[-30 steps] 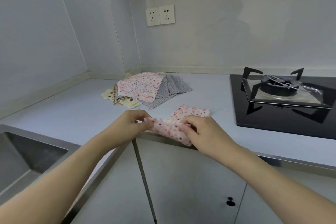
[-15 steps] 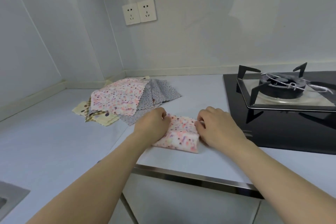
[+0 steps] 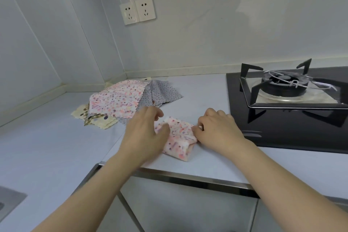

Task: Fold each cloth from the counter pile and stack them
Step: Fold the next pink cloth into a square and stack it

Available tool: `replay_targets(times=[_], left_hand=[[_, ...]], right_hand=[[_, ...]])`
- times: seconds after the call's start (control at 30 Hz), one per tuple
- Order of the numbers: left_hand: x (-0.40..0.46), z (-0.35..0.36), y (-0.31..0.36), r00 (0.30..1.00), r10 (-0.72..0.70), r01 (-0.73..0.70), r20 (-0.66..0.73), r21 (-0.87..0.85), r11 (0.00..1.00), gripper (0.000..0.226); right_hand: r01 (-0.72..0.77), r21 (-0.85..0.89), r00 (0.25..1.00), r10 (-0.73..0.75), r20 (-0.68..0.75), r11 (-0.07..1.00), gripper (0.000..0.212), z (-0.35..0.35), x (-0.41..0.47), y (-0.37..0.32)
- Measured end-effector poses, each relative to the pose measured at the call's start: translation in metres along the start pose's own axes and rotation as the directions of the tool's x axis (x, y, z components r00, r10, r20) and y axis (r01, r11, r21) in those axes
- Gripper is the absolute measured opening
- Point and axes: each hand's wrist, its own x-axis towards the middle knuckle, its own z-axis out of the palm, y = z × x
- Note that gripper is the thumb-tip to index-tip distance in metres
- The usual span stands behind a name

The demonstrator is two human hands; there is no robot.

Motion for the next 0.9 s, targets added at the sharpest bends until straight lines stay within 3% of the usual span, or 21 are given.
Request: replay_targets(times=[0.07, 0.13, 0.23, 0.37, 0.47, 0.6, 0.9], left_hand=[[-0.030, -0.003, 0.018, 0.996, 0.087, -0.087, 0.001, 0.040, 0.995, 0.041], [-0.047, 0.005, 0.030, 0.996, 0.085, -0.090, 0.037, 0.154, 0.984, 0.050], [-0.051, 0.015, 0.043, 0.999, 0.054, -0.052, -0.001, 0.279, 0.959, 0.046], [-0.051, 0.014, 0.049, 0.995, -0.003, -0.037, 0.104, 0.381, 0.924, 0.035], [-0.052, 0.011, 0.047, 0.981, -0.075, 0.012, 0.180, 0.326, 0.945, 0.033], [-0.050, 0.006, 0.045, 0.940, -0.110, 0.050, 0.323, 0.187, 0.981, 0.049], [-0.041, -0.001, 0.045, 0.830, -0.164, 0.021, 0.533, 0.265, 0.964, 0.074]], right_hand=[[-0.008, -0.025, 1.000, 0.008, 0.012, 1.000, 0.035, -0.001, -0.004, -0.002], [-0.025, -0.042, 1.000, 0.026, 0.016, 0.999, 0.039, -0.002, -0.010, -0.006], [-0.046, -0.060, 0.998, 0.044, -0.037, 0.997, 0.043, -0.002, -0.023, -0.009], [-0.050, -0.043, 0.994, 0.045, -0.104, 0.998, 0.045, 0.000, -0.032, -0.009], [-0.064, -0.044, 0.993, 0.059, -0.098, 0.997, 0.045, -0.001, -0.031, -0.010], [-0.067, -0.055, 0.995, 0.063, -0.076, 0.996, 0.045, 0.000, -0.030, -0.009], [-0.049, -0.053, 0.994, 0.044, -0.095, 0.997, 0.044, 0.002, -0.029, -0.007]])
